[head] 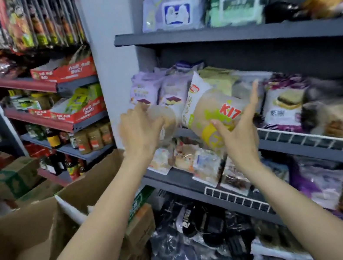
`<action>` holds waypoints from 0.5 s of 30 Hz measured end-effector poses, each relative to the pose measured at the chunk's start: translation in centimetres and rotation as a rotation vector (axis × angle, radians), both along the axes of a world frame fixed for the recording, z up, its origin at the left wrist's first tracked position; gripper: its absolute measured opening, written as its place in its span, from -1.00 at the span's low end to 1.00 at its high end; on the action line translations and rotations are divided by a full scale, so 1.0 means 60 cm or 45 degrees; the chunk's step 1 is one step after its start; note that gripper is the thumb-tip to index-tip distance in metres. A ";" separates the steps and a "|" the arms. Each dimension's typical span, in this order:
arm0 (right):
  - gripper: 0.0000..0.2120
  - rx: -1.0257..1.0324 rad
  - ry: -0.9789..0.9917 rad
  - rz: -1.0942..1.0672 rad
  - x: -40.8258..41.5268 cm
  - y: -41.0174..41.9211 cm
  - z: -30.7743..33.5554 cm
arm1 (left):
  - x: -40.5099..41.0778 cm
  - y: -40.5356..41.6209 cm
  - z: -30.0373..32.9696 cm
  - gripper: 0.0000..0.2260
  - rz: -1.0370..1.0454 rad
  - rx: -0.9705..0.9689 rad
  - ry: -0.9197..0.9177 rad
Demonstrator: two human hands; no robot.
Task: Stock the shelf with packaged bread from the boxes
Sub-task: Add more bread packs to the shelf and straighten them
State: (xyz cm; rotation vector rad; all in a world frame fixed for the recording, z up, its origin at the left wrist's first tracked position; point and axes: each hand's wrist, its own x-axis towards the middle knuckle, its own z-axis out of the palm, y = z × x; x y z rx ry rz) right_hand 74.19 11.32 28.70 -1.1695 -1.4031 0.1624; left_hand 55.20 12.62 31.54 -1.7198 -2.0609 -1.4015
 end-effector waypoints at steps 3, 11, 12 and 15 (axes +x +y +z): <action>-0.05 0.086 -0.051 -0.136 0.129 -0.036 0.016 | 0.134 -0.012 0.031 -0.71 -0.187 0.079 -0.048; -0.15 0.018 0.448 -0.018 0.500 -0.112 0.069 | 0.518 -0.088 0.074 -0.72 -0.392 0.182 -0.124; -0.27 -0.040 0.532 -0.027 0.543 -0.118 0.071 | 0.556 -0.101 0.077 -0.73 -0.404 0.179 -0.126; -0.69 -0.040 0.658 -0.106 0.660 -0.135 0.073 | 0.656 -0.125 0.089 -0.79 -0.495 0.160 -0.197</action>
